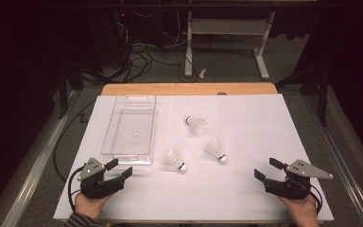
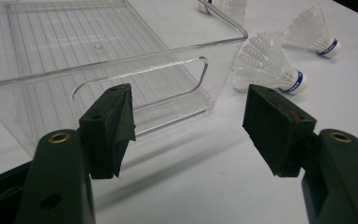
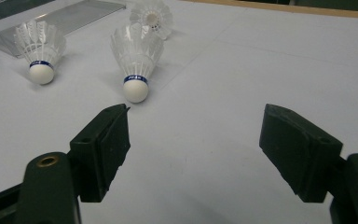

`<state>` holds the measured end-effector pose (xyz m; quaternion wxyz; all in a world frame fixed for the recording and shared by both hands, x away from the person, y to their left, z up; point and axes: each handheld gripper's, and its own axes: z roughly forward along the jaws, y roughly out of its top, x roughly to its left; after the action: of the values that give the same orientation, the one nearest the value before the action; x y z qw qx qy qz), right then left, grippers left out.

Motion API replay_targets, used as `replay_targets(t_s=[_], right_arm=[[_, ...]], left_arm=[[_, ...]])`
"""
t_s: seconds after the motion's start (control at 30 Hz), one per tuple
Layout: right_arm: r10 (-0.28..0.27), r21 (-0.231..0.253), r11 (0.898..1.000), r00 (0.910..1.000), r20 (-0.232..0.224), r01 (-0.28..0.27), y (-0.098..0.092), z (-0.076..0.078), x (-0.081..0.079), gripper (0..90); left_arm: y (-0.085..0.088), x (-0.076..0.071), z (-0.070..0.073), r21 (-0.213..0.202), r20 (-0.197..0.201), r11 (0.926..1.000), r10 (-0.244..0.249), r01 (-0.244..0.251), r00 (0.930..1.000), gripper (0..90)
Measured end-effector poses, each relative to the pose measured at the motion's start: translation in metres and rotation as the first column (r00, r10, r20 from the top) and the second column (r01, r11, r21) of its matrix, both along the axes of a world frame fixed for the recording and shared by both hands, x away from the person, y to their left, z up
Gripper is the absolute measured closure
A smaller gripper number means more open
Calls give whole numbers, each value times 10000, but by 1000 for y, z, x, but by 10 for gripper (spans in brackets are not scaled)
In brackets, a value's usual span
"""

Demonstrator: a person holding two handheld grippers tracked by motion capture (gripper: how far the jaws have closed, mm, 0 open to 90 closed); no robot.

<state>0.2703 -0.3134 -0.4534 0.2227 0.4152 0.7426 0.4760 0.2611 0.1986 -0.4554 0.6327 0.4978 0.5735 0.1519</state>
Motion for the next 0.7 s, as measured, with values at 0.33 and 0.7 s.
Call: replay_targets(t_s=[0.33,0.7], right_arm=[[-41,71,10000,9999,-153,42,2,-1,2,244],[-61,15,10000,9999,-152,61,2,-1,2,241]], left_arm=[[-1,-1,0,112,38,9999,-113,113,9999,352],[-2,-1,1,129,83,9999,-103,101,9999,353]])
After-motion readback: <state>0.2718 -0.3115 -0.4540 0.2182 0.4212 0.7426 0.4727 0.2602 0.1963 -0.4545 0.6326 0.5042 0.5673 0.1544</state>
